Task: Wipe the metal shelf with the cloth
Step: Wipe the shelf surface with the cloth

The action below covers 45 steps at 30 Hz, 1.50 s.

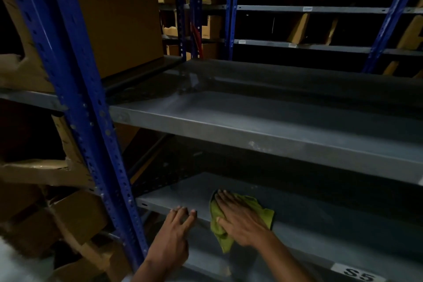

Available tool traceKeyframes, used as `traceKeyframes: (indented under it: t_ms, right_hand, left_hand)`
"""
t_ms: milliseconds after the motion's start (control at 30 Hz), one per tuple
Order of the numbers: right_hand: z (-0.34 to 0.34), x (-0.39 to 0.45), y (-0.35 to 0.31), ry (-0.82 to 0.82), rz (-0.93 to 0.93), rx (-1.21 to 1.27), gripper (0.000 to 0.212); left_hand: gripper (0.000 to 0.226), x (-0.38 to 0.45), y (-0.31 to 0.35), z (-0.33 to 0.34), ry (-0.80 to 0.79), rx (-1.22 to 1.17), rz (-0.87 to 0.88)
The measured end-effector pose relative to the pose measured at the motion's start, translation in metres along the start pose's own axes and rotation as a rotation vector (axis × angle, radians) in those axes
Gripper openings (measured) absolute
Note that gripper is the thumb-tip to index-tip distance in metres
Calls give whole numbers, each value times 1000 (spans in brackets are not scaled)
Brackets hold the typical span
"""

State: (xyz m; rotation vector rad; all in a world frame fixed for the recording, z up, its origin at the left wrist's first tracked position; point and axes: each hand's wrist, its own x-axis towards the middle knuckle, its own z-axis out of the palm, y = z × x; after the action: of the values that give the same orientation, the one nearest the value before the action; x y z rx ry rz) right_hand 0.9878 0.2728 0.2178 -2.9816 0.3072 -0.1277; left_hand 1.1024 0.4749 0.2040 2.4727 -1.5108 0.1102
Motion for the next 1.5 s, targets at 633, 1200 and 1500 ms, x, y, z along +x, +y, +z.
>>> traceKeyframes:
  t_ms: [633, 1200, 1500]
  right_hand:
    - [-3, 54, -12, -49, 67, 188, 78]
    - [3, 16, -30, 68, 320, 90, 77]
    - [-10, -25, -24, -24, 134, 203, 91]
  left_hand:
    - [61, 50, 29, -7, -3, -515, -81]
    - [64, 113, 53, 6, -76, -116, -358]
    - [69, 110, 38, 16, -121, 55, -153]
